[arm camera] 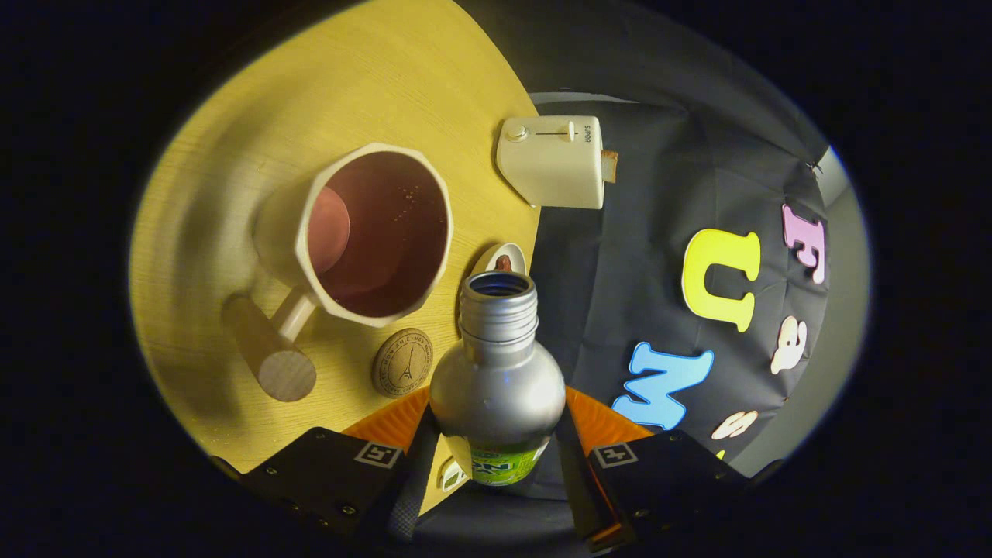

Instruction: Take the bottle from table, then pour the juice into the cup, finally place the bottle on the coaster

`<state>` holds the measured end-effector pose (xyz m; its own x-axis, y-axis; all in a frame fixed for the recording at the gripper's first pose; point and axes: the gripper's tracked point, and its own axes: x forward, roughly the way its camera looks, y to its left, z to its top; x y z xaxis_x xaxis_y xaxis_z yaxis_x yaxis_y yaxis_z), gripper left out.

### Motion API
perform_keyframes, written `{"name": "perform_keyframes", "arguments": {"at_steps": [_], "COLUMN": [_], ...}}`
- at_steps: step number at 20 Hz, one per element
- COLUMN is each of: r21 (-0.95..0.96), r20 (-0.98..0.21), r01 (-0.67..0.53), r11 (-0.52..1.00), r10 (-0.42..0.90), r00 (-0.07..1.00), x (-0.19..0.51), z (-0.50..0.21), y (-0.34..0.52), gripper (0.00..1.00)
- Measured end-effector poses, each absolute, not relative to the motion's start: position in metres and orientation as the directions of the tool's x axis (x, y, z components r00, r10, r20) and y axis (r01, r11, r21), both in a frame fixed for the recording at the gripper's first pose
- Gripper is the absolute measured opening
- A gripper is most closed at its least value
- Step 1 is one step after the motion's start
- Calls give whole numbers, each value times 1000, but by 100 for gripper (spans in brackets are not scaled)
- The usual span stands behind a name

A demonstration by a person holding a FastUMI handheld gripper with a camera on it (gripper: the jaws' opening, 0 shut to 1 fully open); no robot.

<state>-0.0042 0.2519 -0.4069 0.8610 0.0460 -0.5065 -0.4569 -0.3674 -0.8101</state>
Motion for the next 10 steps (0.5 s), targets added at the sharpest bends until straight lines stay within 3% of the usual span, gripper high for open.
{"name": "perform_keyframes", "arguments": {"at_steps": [10], "r21": [-766], "r20": [-498], "r01": [-402], "r11": [-501], "r10": [68], "r00": [864], "x": [1], "z": [-404], "y": [255], "gripper": [75]}}
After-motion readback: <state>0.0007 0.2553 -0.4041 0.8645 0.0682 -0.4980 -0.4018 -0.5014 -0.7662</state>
